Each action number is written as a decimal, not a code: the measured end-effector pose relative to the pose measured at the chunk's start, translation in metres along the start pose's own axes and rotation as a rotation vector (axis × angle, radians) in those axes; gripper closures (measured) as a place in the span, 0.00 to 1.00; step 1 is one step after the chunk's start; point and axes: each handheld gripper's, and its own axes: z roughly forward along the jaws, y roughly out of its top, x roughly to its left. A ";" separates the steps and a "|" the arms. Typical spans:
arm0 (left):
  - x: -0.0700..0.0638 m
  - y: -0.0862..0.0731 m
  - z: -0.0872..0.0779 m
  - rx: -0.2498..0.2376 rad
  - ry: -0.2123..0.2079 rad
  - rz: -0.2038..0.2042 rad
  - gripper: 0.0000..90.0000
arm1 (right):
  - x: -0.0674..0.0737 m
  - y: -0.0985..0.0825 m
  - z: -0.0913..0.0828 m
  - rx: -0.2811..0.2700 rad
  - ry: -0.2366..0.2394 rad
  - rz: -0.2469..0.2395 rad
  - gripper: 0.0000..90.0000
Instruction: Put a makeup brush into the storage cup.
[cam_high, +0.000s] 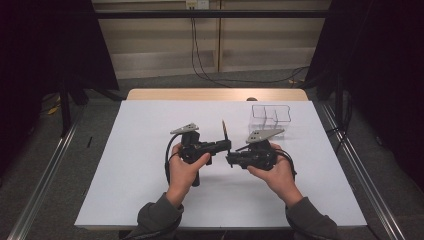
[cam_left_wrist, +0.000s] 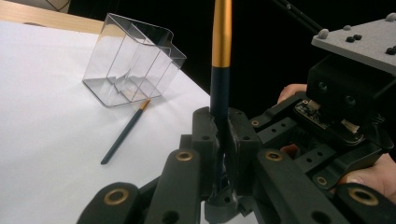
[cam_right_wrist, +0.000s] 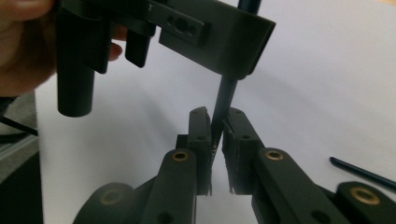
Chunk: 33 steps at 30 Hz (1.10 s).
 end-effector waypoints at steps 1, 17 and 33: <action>0.001 0.000 0.000 0.002 0.000 0.004 0.93 | 0.000 0.000 0.000 -0.001 0.004 0.003 0.90; 0.003 0.005 -0.012 -0.007 0.021 0.022 0.93 | -0.001 0.000 0.000 -0.011 -0.009 -0.023 0.66; 0.008 0.005 -0.031 -0.007 0.082 0.086 0.93 | -0.016 -0.002 -0.009 -0.011 -0.046 0.011 0.19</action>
